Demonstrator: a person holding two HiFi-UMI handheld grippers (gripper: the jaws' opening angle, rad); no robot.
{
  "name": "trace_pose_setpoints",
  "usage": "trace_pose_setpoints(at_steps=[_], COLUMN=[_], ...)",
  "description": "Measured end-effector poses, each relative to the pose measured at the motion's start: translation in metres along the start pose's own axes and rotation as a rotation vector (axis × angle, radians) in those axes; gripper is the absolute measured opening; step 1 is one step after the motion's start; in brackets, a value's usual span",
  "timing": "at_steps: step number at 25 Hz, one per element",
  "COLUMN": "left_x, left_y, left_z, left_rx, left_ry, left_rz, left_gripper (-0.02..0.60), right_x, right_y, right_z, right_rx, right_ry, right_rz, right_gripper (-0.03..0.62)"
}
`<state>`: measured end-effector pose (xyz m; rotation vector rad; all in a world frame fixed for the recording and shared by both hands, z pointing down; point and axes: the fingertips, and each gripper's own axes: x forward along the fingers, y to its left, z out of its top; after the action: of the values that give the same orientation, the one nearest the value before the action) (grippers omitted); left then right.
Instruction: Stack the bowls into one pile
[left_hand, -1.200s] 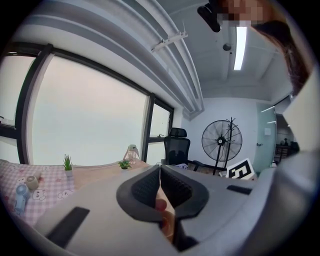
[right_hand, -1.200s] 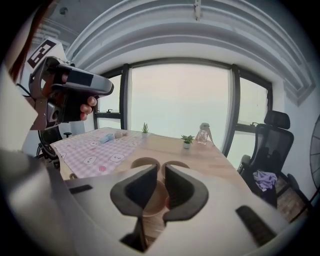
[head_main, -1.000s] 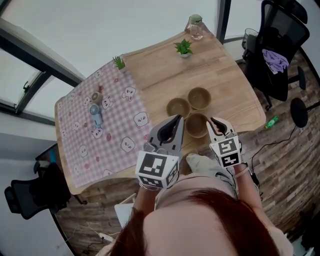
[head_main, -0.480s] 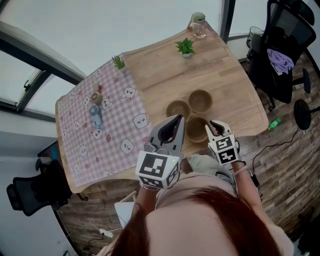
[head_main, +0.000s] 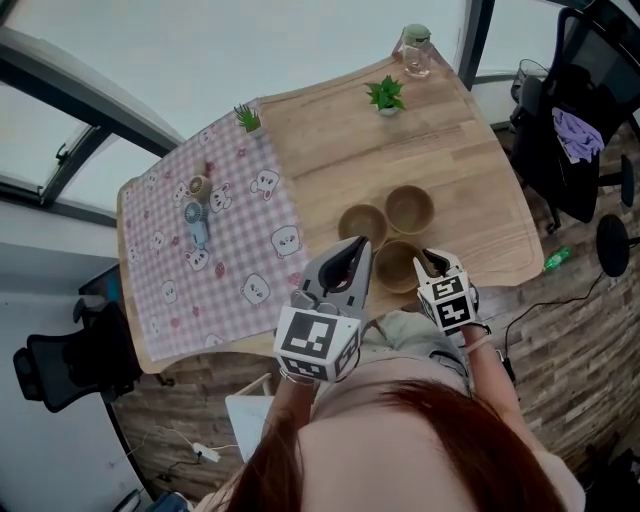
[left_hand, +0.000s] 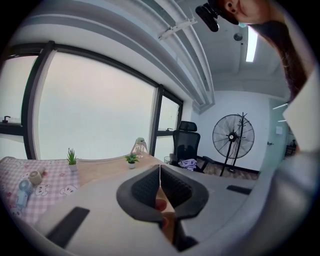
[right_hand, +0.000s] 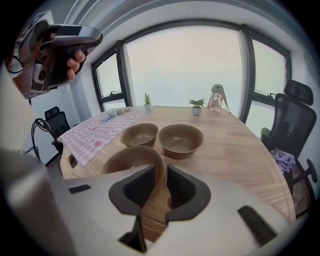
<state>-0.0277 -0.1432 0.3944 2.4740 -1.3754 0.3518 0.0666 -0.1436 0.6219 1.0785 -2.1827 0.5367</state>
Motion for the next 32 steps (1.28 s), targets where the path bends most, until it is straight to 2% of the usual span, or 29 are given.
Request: trace_pose_setpoints(at_steps=[9, 16, 32], left_x=[-0.009, -0.020, -0.042], left_y=[0.001, 0.010, 0.026], left_z=[-0.007, -0.006, 0.004], left_rx=[-0.010, 0.001, 0.006], left_ry=[0.008, 0.001, -0.013], left_rz=[0.008, -0.004, -0.042], left_gripper=[0.011, 0.011, 0.011], right_x=[0.019, 0.021, -0.007], right_y=[-0.001, 0.001, 0.006], right_z=[-0.010, -0.011, 0.003], right_rx=[0.005, 0.031, 0.144], right_ry=[0.049, 0.070, 0.015], right_rz=[0.010, -0.028, -0.112], right_gripper=[0.065, 0.032, 0.015])
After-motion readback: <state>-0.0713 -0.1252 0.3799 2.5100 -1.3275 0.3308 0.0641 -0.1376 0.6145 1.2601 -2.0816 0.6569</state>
